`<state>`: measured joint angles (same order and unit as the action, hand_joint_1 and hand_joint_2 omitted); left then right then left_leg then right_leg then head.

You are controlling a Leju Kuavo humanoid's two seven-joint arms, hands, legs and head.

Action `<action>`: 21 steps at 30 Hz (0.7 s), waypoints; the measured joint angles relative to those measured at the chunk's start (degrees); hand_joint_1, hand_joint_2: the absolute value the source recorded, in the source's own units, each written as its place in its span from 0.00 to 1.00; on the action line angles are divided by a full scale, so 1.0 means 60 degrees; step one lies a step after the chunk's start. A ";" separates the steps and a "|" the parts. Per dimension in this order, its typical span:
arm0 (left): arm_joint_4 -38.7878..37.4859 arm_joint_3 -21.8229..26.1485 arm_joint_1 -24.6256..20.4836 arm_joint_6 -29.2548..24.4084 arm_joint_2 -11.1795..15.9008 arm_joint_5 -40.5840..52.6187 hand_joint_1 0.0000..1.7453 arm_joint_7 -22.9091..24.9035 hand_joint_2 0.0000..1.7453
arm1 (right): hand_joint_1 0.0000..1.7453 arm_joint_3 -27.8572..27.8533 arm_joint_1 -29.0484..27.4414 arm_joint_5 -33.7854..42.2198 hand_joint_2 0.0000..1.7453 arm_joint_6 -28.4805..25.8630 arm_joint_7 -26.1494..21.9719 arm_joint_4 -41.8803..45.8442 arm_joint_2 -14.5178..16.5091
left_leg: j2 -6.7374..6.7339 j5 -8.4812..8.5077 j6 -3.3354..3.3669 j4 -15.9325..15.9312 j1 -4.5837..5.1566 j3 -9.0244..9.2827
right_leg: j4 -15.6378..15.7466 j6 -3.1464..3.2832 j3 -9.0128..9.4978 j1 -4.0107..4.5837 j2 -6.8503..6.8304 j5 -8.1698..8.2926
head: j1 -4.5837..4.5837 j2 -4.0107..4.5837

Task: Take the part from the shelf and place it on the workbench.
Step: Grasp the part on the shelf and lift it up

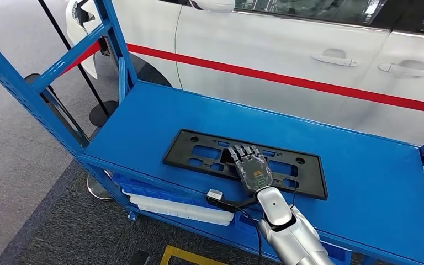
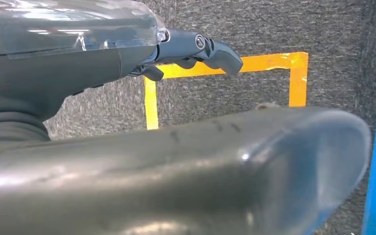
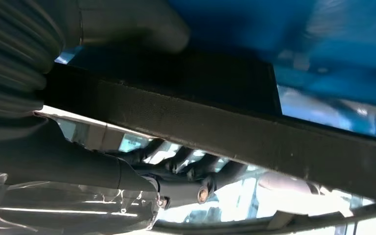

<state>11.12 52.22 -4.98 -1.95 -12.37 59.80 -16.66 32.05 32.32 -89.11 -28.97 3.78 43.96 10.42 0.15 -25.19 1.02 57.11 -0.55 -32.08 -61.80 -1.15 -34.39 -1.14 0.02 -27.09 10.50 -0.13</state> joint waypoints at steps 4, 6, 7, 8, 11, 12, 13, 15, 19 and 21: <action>-0.0002 0.0003 0.0007 0.0016 -0.0017 0.0000 0.00 -0.0010 0.00 | 1.00 0.0058 0.0151 -0.0003 1.00 0.0188 0.0087 -0.0363 0.0139 | 0.0031 -0.0009 -0.0242 0.0043 0.0021 -0.0065 | 0.0604 0.0213 0.0229 0.0065 0.0012 0.0147 | 0.0000 0.0000; -0.0001 0.0004 0.0011 0.0028 -0.0019 0.0000 0.00 -0.0010 0.00 | 1.00 0.0063 0.0215 0.0001 1.00 0.0359 0.0133 -0.0461 0.0200 | 0.0029 -0.0187 -0.0338 0.0268 -0.0014 -0.0163 | 0.0671 0.0347 0.0244 0.0032 -0.0003 0.0200 | 0.0001 0.0000; 0.0000 0.0004 0.0010 0.0029 -0.0020 0.0000 0.00 0.0000 0.00 | 1.00 0.0063 0.0246 0.0006 1.00 0.0431 0.0153 -0.0495 0.0230 | 0.0027 -0.0423 -0.0374 0.0645 -0.0027 -0.0331 | 0.0704 0.0401 0.0252 0.0011 -0.0013 0.0223 | 0.0002 0.0000; -0.0001 0.0004 0.0014 0.0029 -0.0020 0.0001 0.00 0.0019 0.00 | 1.00 0.0061 0.0259 0.0023 1.00 0.0485 0.0160 -0.0522 0.0250 | 0.0025 -0.0736 -0.0404 0.1230 -0.0037 -0.0594 | 0.0709 0.0431 0.0250 0.0018 -0.0021 0.0226 | 0.0002 0.0000; -0.0001 0.0004 0.0057 0.0029 -0.0018 0.0026 0.00 0.0099 0.00 | 1.00 0.0019 0.0211 0.0166 1.00 0.0522 0.0162 -0.0532 0.0263 | 0.0022 -0.1295 -0.0463 0.2805 -0.0047 -0.1338 | 0.0704 0.0454 0.0245 0.0051 -0.0032 0.0219 | 0.0003 -0.0001; 0.0000 0.0004 0.0074 0.0029 -0.0018 0.0057 0.00 0.0117 0.00 | 1.00 -0.0026 0.0172 0.0245 1.00 0.0493 0.0148 -0.0480 0.0263 | 0.0022 -0.1141 -0.0460 0.2729 -0.0047 -0.1306 | 0.0701 0.0448 0.0257 0.0055 -0.0028 0.0213 | 0.0003 -0.0001; 0.0001 0.0004 0.0085 0.0029 -0.0018 0.0090 0.00 0.0126 0.00 | 1.00 -0.0096 0.0108 0.0334 1.00 0.0463 0.0115 -0.0365 0.0263 | 0.0020 -0.0824 -0.0444 0.2254 -0.0047 -0.1083 | 0.0696 0.0433 0.0277 0.0057 -0.0022 0.0201 | 0.0003 0.0000; 0.0001 0.0004 0.0085 0.0030 -0.0018 0.0138 0.00 0.0127 0.00 | 1.00 -0.0283 -0.0097 0.0486 1.00 0.0432 0.0025 0.0025 0.0252 | 0.0013 -0.0220 -0.0386 0.0868 -0.0036 -0.0416 | 0.0675 0.0373 0.0309 0.0078 -0.0012 0.0163 | 0.0003 0.0001; -0.0001 0.0004 0.0093 0.0039 -0.0018 0.0153 0.00 0.0099 0.00 | 1.00 -0.0671 -0.0618 0.0964 1.00 0.0352 -0.0384 0.1097 0.0176 | 0.0024 -0.0049 -0.0202 0.0101 0.0002 -0.0093 | 0.0668 0.0197 0.0268 0.0135 0.0003 0.0164 | 0.0002 0.0000; 0.0001 0.0005 0.0102 0.0046 -0.0020 0.0166 0.00 0.0088 0.00 | 1.00 -0.0871 -0.0909 0.1459 1.00 0.0289 -0.0728 0.1841 0.0120 | 0.0008 -0.0011 -0.0083 0.0051 -0.0039 -0.0085 | 0.0501 0.0096 0.0204 0.0128 0.0005 0.0018 | 0.0001 0.0001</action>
<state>11.13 52.25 -4.36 -1.67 -12.49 60.79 -16.13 26.83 26.87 -80.35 -27.24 -0.59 55.00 11.14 0.20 -25.26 0.52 57.41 -0.78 -32.59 -58.80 -0.57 -33.16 -0.37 0.05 -26.98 10.50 -0.12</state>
